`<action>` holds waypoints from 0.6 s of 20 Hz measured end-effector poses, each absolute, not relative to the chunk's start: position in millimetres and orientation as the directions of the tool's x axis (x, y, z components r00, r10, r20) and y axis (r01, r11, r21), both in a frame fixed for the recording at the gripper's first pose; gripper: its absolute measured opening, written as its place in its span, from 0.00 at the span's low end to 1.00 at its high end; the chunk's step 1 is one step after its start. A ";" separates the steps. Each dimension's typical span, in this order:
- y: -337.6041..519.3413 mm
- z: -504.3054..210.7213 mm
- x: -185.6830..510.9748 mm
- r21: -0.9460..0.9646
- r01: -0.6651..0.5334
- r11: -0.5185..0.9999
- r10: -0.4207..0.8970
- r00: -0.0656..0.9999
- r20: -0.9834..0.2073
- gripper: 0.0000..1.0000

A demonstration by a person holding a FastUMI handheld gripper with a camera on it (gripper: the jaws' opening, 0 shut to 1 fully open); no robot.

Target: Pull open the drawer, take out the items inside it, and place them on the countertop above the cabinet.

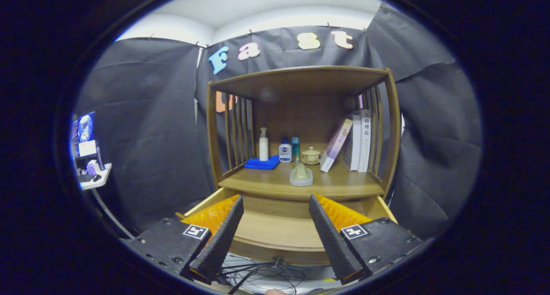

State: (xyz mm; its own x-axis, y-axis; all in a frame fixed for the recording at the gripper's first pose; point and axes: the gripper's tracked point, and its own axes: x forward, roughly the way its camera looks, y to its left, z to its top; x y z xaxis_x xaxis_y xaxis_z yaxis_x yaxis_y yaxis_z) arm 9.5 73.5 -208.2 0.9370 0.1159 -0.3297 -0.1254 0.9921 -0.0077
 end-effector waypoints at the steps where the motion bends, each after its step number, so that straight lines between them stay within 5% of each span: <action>1: 76.4 -212.5 1.9 -0.011 -0.128 0.992 0.118 0.940 -0.319 0.97; 12: 73.5 -333.8 -40.6 -0.080 -0.079 0.994 0.034 0.890 -0.455 0.97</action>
